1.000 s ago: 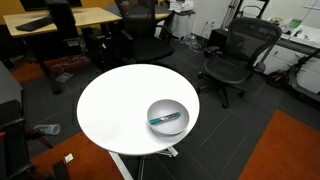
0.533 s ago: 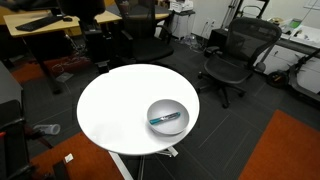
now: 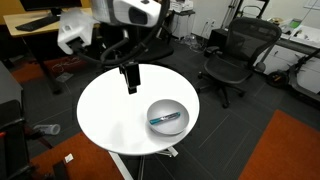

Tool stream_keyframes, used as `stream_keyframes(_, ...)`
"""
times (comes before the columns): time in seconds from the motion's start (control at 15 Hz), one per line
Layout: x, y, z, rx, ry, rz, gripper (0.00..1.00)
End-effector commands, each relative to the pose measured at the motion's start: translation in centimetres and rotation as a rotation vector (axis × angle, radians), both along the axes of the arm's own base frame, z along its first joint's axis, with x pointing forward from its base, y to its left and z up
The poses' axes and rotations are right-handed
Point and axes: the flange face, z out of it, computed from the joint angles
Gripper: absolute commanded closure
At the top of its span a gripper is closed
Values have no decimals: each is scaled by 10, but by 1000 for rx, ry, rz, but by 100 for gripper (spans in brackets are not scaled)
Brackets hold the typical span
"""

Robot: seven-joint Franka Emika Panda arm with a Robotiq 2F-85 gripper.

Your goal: Remove the marker from the bowl and put it on the table

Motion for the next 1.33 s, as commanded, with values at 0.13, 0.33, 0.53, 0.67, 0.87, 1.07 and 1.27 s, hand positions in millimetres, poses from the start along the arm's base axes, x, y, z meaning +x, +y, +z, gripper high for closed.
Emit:
stream_keyframes(0.13, 47, -35, -55, -23, -7, -40, 0)
stream_keyframes(0.33, 70, -52, -91, -25, -27, -61, 0)
stream_keyframes(0.53, 90, -64, -120, -27, -38, -79, 0)
stream_keyframes(0.67, 102, -69, -134, -26, -37, -85, 0)
stream_keyframes(0.87, 118, -73, -147, -28, -32, -85, 0)
stream_keyframes(1.07, 130, -75, -157, -33, -25, -79, 0)
stream_keyframes(1.27, 140, -74, -166, -35, -18, -72, 0)
